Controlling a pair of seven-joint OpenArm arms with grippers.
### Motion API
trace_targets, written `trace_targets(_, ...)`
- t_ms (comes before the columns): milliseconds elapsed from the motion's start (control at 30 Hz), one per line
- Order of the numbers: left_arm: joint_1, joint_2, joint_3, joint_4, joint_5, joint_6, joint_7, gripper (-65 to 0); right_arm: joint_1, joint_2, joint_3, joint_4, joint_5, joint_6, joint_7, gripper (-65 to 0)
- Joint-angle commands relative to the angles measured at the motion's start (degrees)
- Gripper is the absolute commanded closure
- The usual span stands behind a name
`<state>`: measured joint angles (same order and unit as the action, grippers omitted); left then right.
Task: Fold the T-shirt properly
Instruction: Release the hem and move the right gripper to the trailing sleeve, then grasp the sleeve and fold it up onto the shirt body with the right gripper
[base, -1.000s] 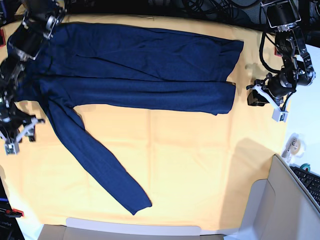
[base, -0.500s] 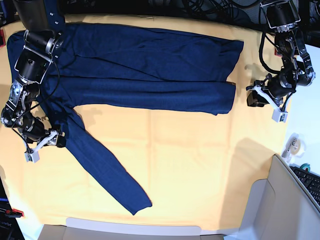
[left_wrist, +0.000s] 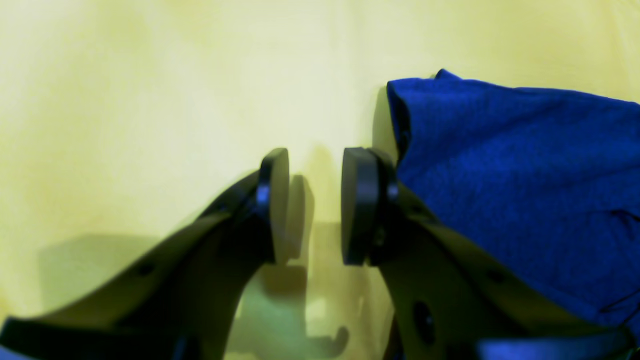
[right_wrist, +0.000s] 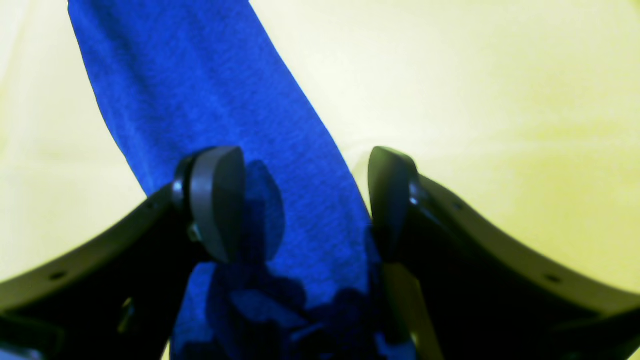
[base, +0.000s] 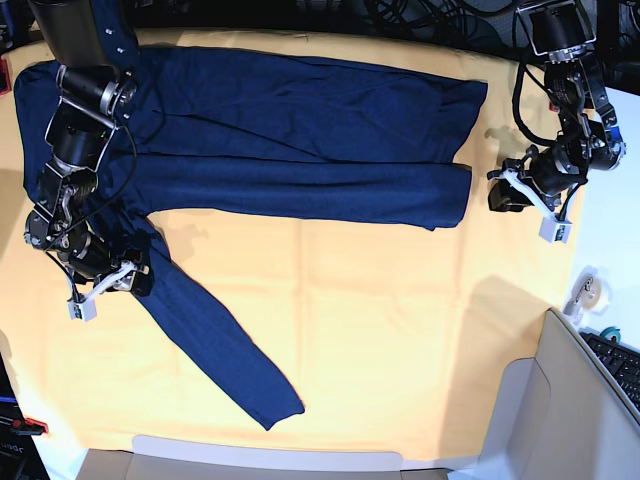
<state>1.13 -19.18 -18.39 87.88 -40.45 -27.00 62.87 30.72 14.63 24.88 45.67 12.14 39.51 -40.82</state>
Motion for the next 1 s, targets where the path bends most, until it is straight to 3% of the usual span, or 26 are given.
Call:
trace_targets(0,-0.73,-0.82,-0.20,0.87,-0.74,-0.12,-0.76,-18.5,1.50,-0.08,0.04,0.62,0.30,0.49,-0.19,-38.3)
trace_targets(400,-0.64,-0.82,-0.20,0.87,-0.74,-0.12,-0.76,-18.5,1.41,-1.75,-0.05,0.35,0.21,0.49,-0.19,-36.6)
trace_targets(500,-0.64,-0.82,-0.20,0.87,-0.74,-0.12,-0.76,-18.5,1.32,-1.75,-0.05,0.35,0.21,0.49,-0.02,-25.6)
trace_targets(600,-0.64,-0.82,-0.20,0.87,-0.74,-0.12,-0.76,-18.5,1.32,-1.75,-0.05,0.35,0.21,0.49,0.16,-7.3)
trace_targets(667,-0.64,-0.82,-0.20,0.87,-0.74,-0.12,-0.76,-18.5,1.32,-1.58,-0.05,0.35,0.21,0.49,0.16,0.0)
trace_targets(867,-0.64,-0.82,-0.20,0.87,-0.83,-0.12,-0.76,-18.5,1.32,-1.49,-0.05,1.32,0.21,0.49,-0.28,0.0)
trace_targets(967,-0.64,-0.82,-0.20,0.87,-0.83,-0.12,-0.76,-18.5,0.01,-1.84,-0.05,6.59,0.30,0.49,-3.80,0.0)
